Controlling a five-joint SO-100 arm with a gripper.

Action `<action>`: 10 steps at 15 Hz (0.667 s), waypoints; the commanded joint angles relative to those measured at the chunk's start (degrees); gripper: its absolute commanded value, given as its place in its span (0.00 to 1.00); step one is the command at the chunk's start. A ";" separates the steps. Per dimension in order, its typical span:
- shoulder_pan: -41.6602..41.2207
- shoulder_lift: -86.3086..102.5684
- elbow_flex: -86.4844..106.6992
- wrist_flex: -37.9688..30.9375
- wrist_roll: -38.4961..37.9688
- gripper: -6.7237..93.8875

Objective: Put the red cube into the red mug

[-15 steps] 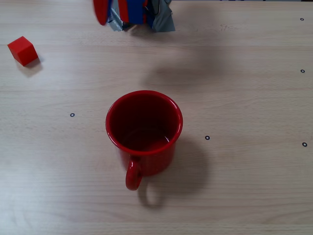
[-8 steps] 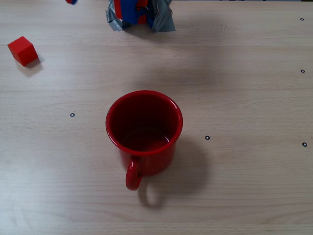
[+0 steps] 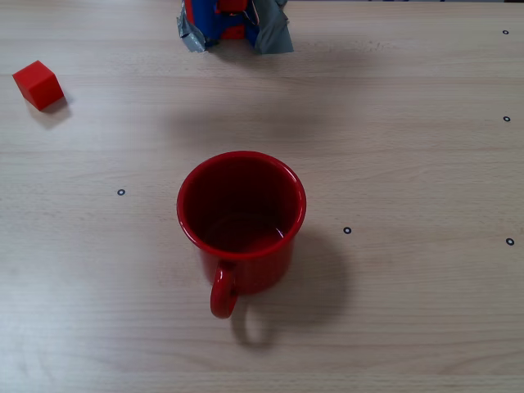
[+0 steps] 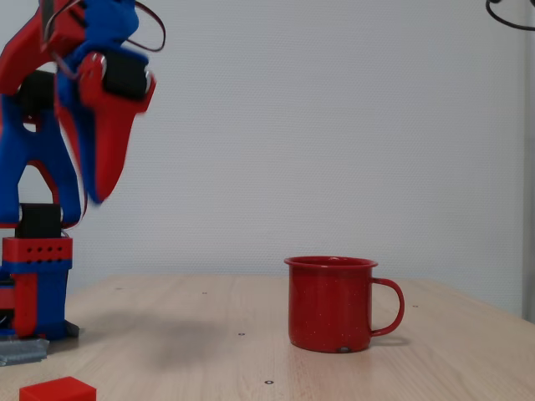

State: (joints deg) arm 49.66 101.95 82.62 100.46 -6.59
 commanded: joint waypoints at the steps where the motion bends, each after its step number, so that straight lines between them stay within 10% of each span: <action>1: 5.45 -1.32 -3.52 -5.27 -2.37 0.07; 10: 15.64 -14.15 -1.76 -15.64 -16.26 0.07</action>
State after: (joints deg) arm 63.72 85.25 80.51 86.31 -20.48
